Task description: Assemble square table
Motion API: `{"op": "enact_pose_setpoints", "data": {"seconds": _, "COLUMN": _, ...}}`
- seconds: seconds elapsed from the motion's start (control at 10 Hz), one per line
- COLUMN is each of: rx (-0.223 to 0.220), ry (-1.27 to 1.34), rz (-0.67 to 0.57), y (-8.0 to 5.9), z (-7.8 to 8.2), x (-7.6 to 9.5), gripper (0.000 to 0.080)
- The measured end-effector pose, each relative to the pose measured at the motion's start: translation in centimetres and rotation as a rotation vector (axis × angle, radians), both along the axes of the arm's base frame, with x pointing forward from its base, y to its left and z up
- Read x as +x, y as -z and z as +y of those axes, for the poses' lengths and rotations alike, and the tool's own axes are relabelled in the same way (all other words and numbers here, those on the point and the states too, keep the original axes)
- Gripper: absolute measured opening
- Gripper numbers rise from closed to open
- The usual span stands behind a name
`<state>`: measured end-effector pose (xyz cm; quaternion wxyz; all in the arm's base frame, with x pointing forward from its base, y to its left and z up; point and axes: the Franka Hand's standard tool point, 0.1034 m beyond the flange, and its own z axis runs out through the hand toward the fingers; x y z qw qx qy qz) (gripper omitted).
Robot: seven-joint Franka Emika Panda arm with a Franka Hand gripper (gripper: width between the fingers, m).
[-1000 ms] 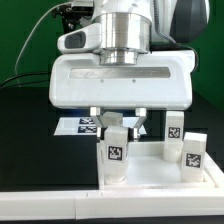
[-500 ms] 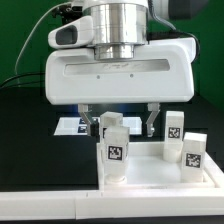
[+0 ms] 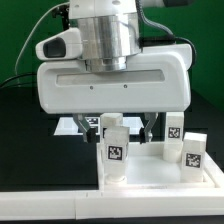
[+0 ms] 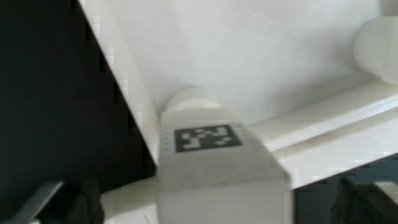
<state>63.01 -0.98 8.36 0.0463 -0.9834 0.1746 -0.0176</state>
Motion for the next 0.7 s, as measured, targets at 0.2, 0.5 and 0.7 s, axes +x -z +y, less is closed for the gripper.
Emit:
{"op": "enact_pose_setpoints", "data": {"seconds": 0.2, "rx": 0.006, "ry": 0.074, "rz": 0.008, "y": 0.0, "z": 0.04, "x": -0.02, "gripper": 0.0567}}
{"op": "enact_pose_setpoints", "data": {"seconds": 0.5, "rx": 0.016, "ry": 0.274, "rz": 0.026, "y": 0.01, "z": 0.05, "x": -0.02, "gripper": 0.028}}
{"op": "enact_pose_setpoints", "data": {"seconds": 0.7, "rx": 0.023, "ry": 0.432, "rz": 0.033, "y": 0.08, "z": 0.05, "x": 0.07, "gripper": 0.0282}}
